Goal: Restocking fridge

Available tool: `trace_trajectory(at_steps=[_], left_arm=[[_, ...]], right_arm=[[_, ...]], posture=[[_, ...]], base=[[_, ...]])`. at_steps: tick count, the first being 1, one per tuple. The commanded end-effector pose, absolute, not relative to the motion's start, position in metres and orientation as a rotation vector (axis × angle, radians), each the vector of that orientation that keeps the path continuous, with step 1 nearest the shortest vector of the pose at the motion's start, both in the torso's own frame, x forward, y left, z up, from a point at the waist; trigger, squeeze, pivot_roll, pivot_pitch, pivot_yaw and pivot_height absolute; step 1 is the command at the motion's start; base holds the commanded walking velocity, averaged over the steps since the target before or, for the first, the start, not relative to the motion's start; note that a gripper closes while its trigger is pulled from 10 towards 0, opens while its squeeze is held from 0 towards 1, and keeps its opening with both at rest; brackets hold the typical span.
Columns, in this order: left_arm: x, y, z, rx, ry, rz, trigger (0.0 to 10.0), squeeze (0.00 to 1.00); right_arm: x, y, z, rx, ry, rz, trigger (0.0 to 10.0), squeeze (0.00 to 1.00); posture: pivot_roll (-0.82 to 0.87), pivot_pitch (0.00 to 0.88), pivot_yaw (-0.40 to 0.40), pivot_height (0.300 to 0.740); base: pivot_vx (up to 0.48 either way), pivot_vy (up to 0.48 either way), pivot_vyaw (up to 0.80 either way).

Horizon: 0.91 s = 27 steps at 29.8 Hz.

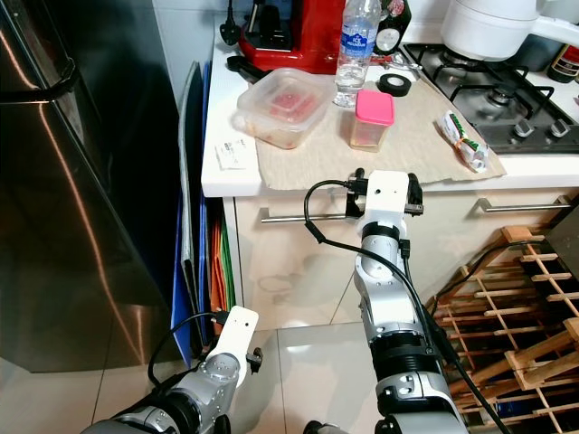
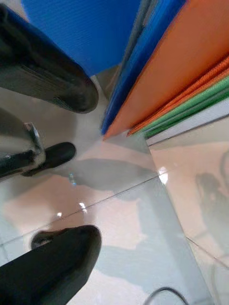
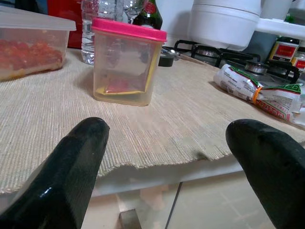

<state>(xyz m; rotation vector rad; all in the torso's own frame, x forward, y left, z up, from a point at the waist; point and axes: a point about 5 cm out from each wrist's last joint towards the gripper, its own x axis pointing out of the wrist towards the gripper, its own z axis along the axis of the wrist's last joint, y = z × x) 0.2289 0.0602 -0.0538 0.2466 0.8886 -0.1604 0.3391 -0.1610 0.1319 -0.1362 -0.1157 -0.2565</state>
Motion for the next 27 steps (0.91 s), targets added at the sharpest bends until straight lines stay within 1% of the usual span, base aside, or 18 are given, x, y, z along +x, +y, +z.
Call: trace_trajectory(at_steps=[1, 27], left_arm=[[0.2705, -0.1435, 0.1276, 0.185, 0.343, -0.653, 10.0, 0.00], [0.2705, -0.1435, 0.1276, 0.185, 0.343, -0.653, 10.0, 0.00]], right_arm=[[0.3396, -0.1636, 0.1359, -0.144, -0.127, -0.266, 10.0, 0.00], [0.3396, -0.1636, 0.1359, -0.144, -0.127, -0.266, 10.0, 0.00]], posture=[[0.16, 0.030, -0.041, 0.740], [0.16, 0.030, -0.041, 0.740]], base=[[0.000, 0.000, 0.00], [0.000, 0.000, 0.00]])
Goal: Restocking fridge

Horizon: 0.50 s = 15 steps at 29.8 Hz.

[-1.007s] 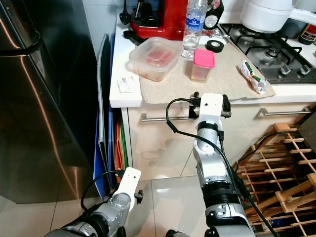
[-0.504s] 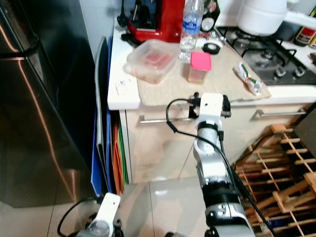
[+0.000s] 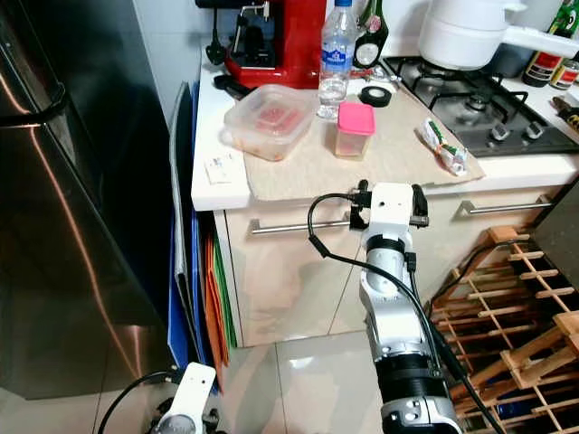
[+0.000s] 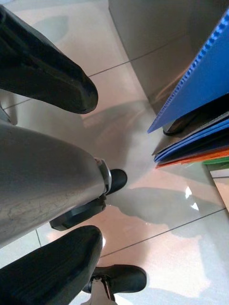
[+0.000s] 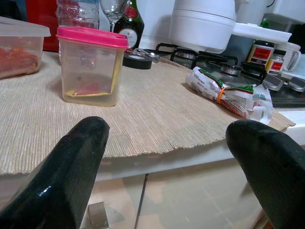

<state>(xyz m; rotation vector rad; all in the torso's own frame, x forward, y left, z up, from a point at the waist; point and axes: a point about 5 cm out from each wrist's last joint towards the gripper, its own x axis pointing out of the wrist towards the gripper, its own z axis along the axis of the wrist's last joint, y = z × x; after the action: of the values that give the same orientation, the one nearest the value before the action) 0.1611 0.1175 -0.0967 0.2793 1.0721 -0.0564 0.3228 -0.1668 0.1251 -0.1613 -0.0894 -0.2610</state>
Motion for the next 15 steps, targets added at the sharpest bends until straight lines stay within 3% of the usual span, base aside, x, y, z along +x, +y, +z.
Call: trace_trajectory(at_steps=[1, 15], left_arm=[[0.2705, -0.1435, 0.1276, 0.185, 0.343, -0.653, 10.0, 0.00], [0.2705, -0.1435, 0.1276, 0.185, 0.343, -0.653, 10.0, 0.00]], right_arm=[[0.3396, -0.1636, 0.1359, -0.144, -0.127, -0.266, 10.0, 0.00], [0.3396, -0.1636, 0.1359, -0.144, -0.127, -0.266, 10.0, 0.00]], posture=[[0.16, 0.030, -0.041, 0.740], [0.16, 0.030, -0.041, 0.740]], base=[[0.000, 0.000, 0.00], [0.000, 0.000, 0.00]])
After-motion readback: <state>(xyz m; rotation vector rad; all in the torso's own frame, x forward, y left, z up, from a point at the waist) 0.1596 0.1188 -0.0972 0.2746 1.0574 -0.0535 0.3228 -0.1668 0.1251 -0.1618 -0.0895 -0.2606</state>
